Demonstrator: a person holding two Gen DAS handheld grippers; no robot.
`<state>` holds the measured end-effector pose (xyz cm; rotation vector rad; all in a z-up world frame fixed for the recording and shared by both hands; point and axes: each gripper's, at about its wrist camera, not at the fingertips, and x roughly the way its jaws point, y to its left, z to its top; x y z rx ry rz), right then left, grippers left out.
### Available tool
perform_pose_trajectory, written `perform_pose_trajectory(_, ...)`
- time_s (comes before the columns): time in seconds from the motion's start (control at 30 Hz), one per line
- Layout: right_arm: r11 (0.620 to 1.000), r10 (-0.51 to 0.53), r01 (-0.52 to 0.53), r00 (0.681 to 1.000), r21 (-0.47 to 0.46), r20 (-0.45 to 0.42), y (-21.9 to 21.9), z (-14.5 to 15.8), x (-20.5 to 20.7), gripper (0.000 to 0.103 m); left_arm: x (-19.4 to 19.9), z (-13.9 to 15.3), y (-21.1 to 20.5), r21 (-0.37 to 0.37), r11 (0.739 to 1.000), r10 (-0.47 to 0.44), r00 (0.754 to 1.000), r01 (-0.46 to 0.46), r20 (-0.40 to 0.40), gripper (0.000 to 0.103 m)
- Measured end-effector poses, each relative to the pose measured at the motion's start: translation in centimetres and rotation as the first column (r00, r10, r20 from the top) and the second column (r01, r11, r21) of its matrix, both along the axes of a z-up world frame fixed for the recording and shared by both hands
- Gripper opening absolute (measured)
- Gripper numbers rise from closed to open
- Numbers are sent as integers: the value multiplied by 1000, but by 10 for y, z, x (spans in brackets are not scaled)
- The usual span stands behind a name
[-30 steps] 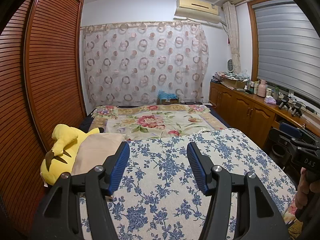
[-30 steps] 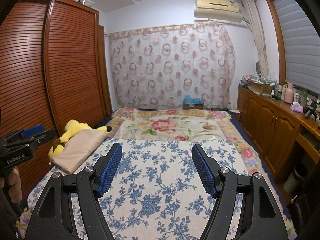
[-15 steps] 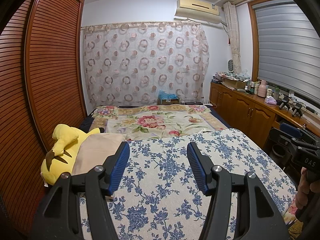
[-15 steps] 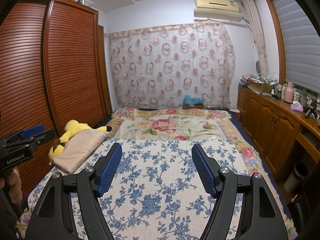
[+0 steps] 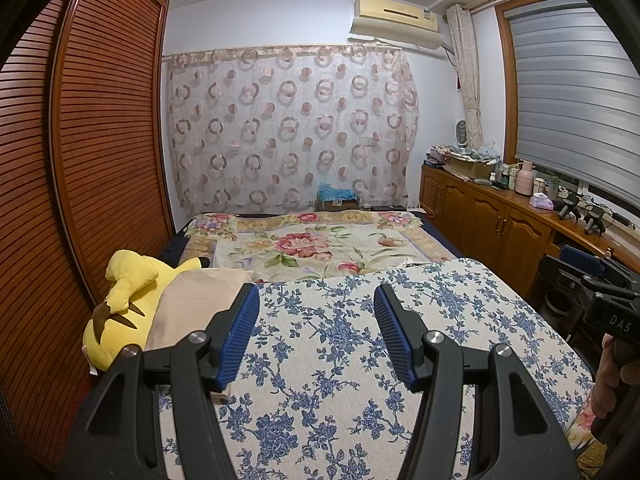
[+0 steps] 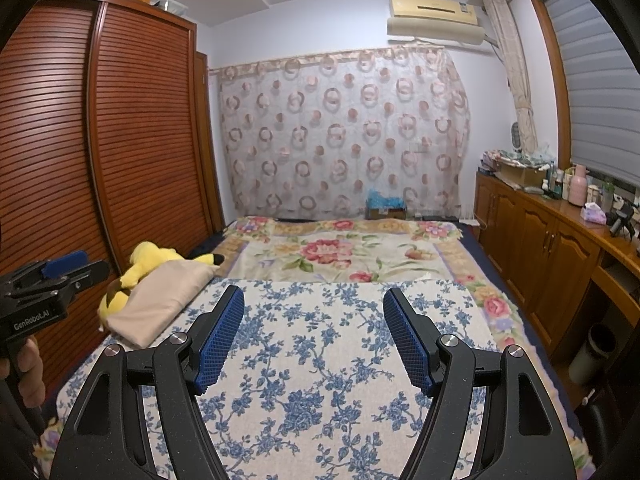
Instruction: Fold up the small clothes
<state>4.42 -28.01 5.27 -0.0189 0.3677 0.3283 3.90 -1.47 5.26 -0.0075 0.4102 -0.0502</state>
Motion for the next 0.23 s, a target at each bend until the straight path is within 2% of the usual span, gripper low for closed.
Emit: perform_pose_trajectory(0.23,1000,-1,1,1000,0,0,0,0,0,74,0,-1,1,0,1000,0,1000,0,0,59)
